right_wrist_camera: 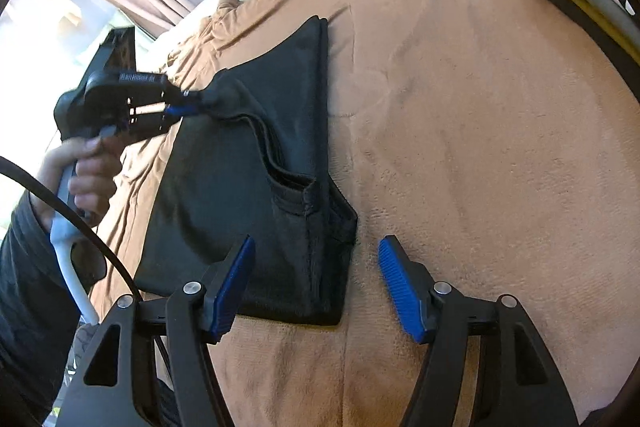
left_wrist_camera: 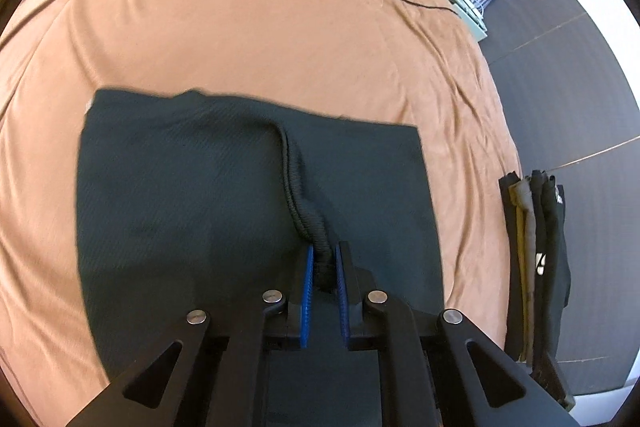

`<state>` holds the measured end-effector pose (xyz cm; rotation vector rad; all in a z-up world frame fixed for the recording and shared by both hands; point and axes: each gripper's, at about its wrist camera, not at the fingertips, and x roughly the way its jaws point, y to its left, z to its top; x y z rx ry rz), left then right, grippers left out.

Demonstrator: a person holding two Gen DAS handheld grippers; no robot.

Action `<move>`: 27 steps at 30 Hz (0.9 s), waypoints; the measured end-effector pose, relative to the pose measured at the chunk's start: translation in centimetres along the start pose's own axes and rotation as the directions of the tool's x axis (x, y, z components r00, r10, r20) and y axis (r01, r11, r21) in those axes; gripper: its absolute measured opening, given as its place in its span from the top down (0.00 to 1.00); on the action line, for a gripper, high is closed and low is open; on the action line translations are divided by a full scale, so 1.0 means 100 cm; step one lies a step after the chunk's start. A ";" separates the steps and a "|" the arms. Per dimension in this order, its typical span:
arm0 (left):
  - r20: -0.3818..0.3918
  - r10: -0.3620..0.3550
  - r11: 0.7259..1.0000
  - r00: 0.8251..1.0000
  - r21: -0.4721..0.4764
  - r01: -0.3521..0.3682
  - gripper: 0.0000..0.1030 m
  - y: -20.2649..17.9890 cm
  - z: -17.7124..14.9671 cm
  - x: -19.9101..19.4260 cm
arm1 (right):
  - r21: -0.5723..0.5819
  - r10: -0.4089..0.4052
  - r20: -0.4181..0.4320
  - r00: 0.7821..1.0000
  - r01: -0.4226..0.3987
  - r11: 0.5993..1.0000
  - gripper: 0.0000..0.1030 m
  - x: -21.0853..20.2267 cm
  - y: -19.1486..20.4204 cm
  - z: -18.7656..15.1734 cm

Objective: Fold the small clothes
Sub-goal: 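Open both grippers and release the folded shirt, then grasp the folded black shirt's end with the left gripper while the right gripper grasps it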

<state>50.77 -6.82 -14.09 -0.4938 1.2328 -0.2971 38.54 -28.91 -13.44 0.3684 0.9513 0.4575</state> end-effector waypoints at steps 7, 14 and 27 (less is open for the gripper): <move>0.059 -0.020 0.999 0.998 0.032 0.018 0.89 -0.018 0.030 0.008 | 0.042 0.017 -0.006 1.000 -0.017 0.999 0.39 0.003 -0.007 0.009; 0.042 -0.036 0.997 0.998 0.063 0.033 0.80 -0.038 0.047 0.032 | 0.064 0.013 -0.009 1.000 -0.012 0.998 0.39 0.005 -0.016 0.017; 0.141 -0.028 0.997 0.990 0.070 0.018 0.52 -0.029 0.043 0.004 | 0.098 -0.014 0.012 1.000 0.013 0.995 0.54 0.002 -0.022 0.021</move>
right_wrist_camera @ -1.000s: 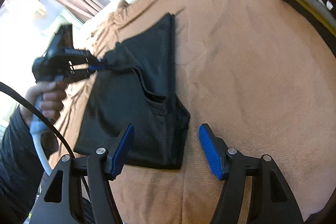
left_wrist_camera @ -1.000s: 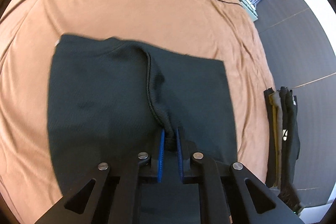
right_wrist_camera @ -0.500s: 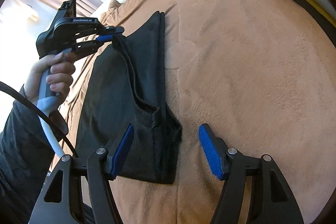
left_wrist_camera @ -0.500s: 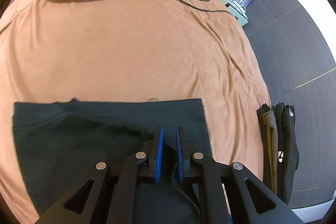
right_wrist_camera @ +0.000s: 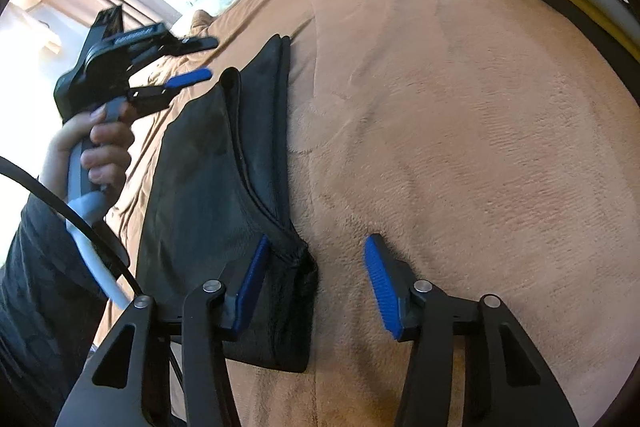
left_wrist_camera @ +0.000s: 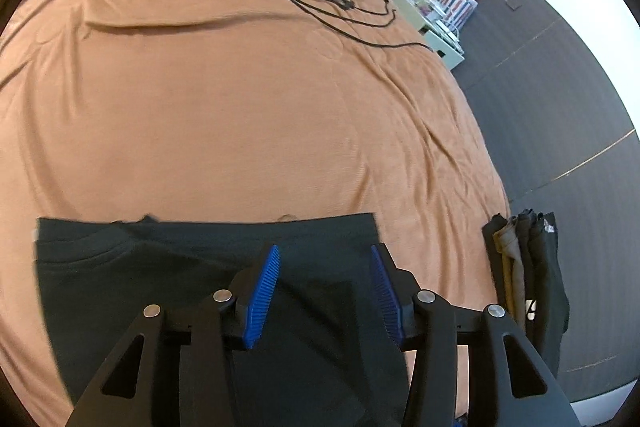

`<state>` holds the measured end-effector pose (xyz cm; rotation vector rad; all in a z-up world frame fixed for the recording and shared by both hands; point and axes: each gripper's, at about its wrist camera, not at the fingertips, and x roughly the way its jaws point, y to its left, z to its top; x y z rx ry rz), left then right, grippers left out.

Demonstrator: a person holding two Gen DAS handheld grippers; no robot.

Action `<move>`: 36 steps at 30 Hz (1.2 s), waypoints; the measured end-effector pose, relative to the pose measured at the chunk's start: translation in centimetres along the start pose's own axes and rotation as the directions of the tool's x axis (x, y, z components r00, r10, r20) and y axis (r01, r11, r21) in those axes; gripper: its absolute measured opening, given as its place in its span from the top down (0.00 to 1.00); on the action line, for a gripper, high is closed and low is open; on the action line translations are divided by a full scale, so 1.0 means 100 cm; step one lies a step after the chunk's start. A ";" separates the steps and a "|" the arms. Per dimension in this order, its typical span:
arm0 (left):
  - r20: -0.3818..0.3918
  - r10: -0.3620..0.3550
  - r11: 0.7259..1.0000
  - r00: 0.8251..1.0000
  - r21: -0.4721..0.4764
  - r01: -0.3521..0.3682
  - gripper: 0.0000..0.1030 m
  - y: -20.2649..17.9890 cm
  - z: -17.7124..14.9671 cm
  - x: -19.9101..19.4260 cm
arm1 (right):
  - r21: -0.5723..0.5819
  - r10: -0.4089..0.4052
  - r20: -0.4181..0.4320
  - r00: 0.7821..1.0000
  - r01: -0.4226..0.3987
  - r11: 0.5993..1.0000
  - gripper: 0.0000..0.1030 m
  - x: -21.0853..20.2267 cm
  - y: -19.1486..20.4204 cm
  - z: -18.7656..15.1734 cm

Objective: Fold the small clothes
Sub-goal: 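Grasp the folded black shirt's end with the left gripper while the right gripper grasps it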

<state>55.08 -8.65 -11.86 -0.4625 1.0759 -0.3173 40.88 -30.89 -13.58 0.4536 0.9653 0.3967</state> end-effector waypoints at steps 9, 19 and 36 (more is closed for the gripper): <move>-0.016 0.044 0.999 0.999 -0.023 -0.044 0.52 0.029 -0.031 -0.032 | 0.027 0.021 0.008 1.000 -0.021 0.999 0.54 -0.001 -0.003 0.002; -0.029 0.098 0.989 0.995 -0.104 -0.100 0.52 0.080 -0.076 -0.080 | 0.115 0.175 -0.035 0.984 -0.170 0.979 0.53 0.002 -0.023 -0.001; -0.096 0.020 0.964 0.995 -0.262 -0.044 0.52 0.120 -0.170 -0.102 | 0.179 0.249 -0.062 0.967 -0.234 0.956 0.53 0.018 -0.032 -0.001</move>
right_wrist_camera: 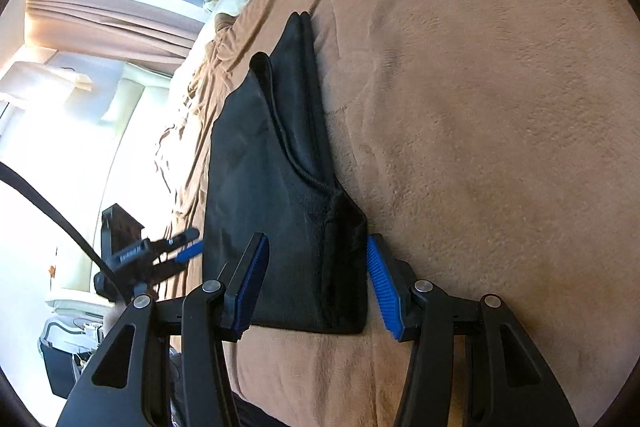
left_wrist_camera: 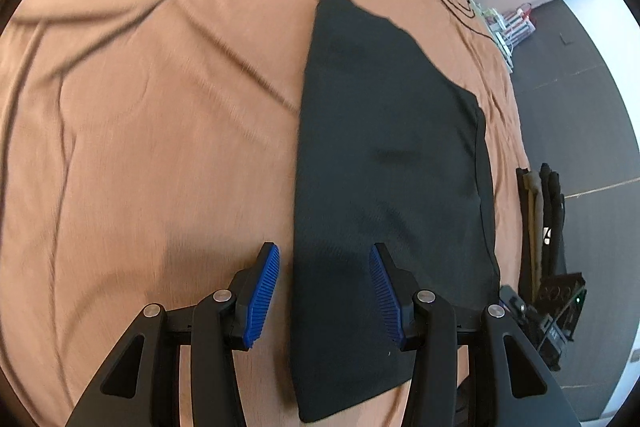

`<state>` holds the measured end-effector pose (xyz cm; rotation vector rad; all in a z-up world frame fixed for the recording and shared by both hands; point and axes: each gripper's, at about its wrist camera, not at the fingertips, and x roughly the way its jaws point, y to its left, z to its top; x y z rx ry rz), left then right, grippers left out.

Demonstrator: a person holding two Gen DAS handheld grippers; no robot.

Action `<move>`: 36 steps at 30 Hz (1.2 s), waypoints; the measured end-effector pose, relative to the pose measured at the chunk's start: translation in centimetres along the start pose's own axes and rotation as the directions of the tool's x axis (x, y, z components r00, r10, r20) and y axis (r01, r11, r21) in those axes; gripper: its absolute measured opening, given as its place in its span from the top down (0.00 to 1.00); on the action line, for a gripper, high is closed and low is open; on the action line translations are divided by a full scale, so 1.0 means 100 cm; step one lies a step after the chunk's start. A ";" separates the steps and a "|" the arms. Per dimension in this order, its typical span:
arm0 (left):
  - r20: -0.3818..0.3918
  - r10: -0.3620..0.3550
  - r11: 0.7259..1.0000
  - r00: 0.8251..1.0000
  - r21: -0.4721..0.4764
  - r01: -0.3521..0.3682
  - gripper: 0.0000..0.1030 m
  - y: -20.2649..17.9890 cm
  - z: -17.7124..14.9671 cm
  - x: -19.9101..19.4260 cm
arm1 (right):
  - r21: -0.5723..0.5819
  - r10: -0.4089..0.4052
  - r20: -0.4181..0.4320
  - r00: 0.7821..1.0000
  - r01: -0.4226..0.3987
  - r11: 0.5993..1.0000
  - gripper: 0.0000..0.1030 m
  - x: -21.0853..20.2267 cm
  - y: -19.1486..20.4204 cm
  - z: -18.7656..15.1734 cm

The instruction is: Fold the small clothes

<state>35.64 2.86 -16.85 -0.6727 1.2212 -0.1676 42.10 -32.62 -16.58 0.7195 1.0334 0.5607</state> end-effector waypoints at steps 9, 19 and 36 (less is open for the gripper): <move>-0.006 -0.122 0.988 0.992 -0.095 0.121 0.52 0.016 -0.030 -0.004 | 0.035 0.028 0.004 1.000 -0.028 0.999 0.53 0.005 -0.003 0.000; -0.019 -0.152 0.978 0.988 -0.147 0.148 0.84 0.023 -0.053 -0.003 | -0.001 -0.001 -0.015 1.000 0.001 1.000 0.91 0.003 0.001 -0.007; -0.057 -0.124 0.992 0.991 -0.020 0.123 0.95 0.028 -0.066 -0.050 | -0.197 0.035 -0.120 0.992 -0.058 0.979 0.94 -0.005 0.027 -0.044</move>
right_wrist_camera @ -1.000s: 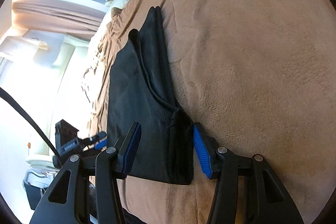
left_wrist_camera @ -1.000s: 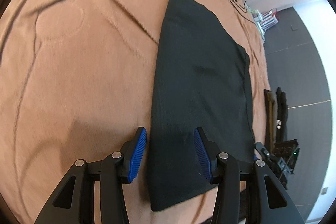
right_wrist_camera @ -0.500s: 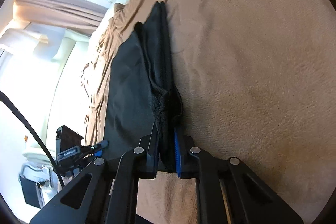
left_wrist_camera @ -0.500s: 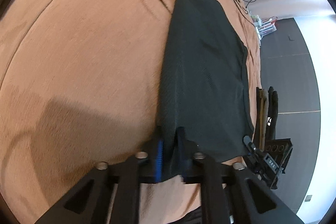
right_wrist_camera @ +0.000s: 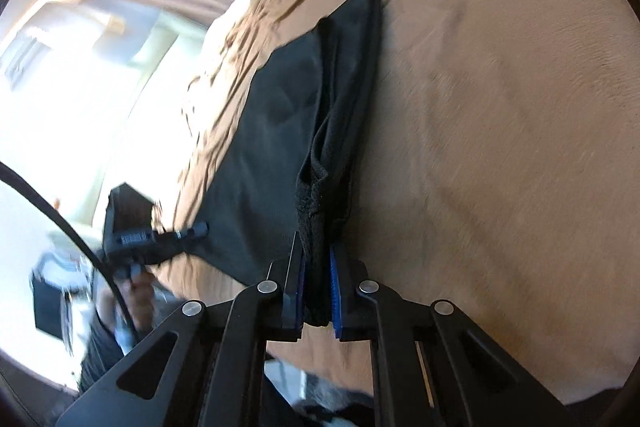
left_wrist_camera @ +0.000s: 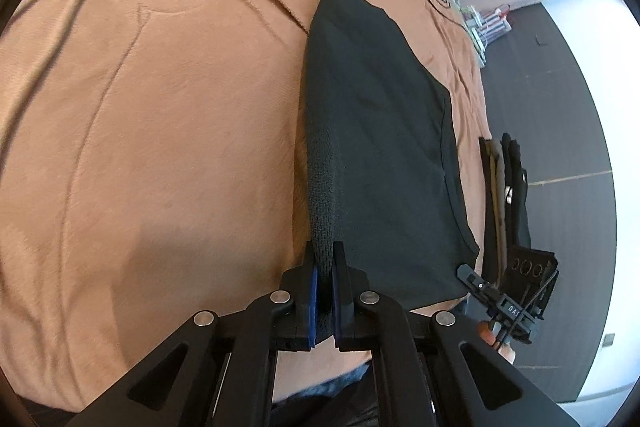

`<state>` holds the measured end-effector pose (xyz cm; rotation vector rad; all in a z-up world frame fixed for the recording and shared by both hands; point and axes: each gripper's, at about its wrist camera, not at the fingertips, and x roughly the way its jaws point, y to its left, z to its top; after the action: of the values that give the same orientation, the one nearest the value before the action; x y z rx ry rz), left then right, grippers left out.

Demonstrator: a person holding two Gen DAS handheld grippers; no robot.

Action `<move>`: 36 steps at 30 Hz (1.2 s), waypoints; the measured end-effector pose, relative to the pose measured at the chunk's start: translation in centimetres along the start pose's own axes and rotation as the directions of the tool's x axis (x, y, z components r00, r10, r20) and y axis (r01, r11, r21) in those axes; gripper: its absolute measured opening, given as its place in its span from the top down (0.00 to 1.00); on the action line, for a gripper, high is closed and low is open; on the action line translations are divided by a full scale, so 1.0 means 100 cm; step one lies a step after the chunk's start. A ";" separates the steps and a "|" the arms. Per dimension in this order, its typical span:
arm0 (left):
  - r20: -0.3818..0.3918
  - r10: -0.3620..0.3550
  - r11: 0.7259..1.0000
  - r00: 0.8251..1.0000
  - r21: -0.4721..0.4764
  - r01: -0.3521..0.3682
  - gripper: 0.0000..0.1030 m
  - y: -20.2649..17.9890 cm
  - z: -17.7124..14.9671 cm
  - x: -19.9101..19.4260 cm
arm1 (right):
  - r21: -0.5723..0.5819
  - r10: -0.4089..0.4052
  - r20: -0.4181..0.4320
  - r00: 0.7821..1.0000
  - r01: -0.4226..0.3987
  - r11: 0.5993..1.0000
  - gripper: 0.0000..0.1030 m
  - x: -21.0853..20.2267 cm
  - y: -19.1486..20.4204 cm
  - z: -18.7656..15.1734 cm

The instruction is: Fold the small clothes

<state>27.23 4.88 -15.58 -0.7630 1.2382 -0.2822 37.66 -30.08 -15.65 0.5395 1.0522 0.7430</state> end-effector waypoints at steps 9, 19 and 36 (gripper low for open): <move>-0.021 0.058 0.998 0.998 -0.012 -0.059 0.94 0.004 -0.003 0.001 | -0.031 0.012 -0.078 0.997 -0.015 0.999 0.89 0.018 0.003 0.010; -0.018 0.015 1.000 1.000 -0.013 -0.016 0.62 0.008 0.021 0.015 | 0.095 0.064 -0.071 0.995 -0.057 0.994 0.56 0.034 -0.021 0.040; 0.003 0.013 1.000 1.000 0.000 -0.013 0.62 -0.004 0.094 0.026 | 0.093 0.078 -0.089 0.993 -0.070 0.993 0.56 0.079 -0.022 0.098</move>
<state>36.83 6.59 -16.11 -0.7548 1.2398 -0.2704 49.60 -25.94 -17.80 0.6289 1.1605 0.7947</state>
